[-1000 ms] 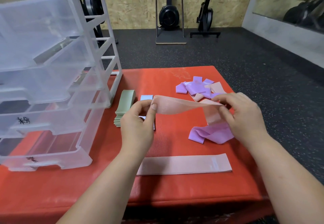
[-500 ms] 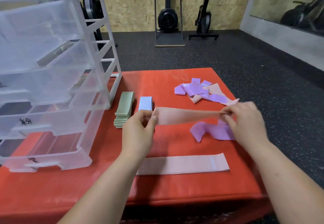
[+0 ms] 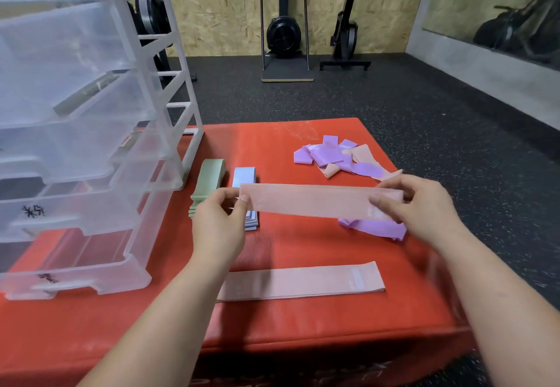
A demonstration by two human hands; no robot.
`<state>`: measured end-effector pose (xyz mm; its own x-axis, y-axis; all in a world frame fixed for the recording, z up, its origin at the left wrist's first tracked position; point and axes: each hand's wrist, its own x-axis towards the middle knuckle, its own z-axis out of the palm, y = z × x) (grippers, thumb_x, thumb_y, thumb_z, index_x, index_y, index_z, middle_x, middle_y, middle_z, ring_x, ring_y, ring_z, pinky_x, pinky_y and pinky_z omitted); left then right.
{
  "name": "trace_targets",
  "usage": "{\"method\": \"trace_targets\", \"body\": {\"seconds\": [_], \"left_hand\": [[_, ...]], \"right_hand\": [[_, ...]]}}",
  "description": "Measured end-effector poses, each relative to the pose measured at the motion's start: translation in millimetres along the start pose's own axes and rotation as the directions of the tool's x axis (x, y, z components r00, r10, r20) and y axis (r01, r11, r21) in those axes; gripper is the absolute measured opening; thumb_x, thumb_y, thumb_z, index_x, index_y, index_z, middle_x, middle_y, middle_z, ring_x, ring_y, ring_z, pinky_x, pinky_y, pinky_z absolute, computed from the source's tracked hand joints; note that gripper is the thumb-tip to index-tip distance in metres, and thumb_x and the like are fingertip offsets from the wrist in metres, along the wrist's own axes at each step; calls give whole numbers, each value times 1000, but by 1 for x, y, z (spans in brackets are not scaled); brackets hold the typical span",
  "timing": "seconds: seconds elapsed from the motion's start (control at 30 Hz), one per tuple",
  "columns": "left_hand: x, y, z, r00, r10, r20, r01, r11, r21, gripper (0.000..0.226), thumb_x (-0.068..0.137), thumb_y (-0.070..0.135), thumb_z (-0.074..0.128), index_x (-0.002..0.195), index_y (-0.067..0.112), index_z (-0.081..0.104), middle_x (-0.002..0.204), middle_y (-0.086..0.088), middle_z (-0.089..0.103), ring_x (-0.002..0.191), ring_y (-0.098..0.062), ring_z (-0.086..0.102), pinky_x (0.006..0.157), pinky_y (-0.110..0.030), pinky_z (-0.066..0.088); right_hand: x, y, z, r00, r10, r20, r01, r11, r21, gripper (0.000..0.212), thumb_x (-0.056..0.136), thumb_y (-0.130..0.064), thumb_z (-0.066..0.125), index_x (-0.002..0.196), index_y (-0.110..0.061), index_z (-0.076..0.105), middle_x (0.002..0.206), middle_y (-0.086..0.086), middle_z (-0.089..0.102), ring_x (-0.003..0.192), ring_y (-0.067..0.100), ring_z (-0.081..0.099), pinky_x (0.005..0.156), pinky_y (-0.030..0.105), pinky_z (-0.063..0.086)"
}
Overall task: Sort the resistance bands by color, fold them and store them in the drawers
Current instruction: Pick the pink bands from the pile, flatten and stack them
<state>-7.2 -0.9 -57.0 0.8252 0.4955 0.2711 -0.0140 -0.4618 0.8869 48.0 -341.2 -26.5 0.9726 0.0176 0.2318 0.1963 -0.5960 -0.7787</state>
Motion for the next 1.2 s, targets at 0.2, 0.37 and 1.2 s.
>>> {"method": "trace_targets", "body": {"seconds": [0.2, 0.37, 1.2], "left_hand": [[-6, -7, -16, 996, -61, 62, 61, 998, -5, 14, 98, 32, 71, 88, 25, 77, 77, 12, 74, 78, -9, 69, 72, -31, 51], [-12, -20, -38, 982, -152, 110, 159, 985, -62, 15, 93, 32, 74, 82, 24, 80, 77, 8, 74, 77, -16, 67, 74, -36, 52], [-72, -54, -72, 967, 22, 252, -186, 737, 650, 18, 91, 40, 68, 103, 27, 69, 100, 0, 62, 100, -29, 60, 82, -42, 54]], "right_hand": [[-19, -1, -8, 980, 97, 175, -140, 956, 256, 15, 85, -16, 85, 99, -16, 78, 77, 4, 78, 63, 10, 66, 55, 19, 53], [-42, 1, -10, 931, 108, 348, -217, 932, 290, 24, 89, -6, 79, 112, -13, 76, 87, 4, 78, 71, 7, 67, 66, 20, 57], [-95, 23, 45, 987, -13, 159, 113, 758, -642, 32, 85, -58, 73, 113, -42, 66, 101, -14, 55, 106, 16, 61, 80, 36, 52]]}}
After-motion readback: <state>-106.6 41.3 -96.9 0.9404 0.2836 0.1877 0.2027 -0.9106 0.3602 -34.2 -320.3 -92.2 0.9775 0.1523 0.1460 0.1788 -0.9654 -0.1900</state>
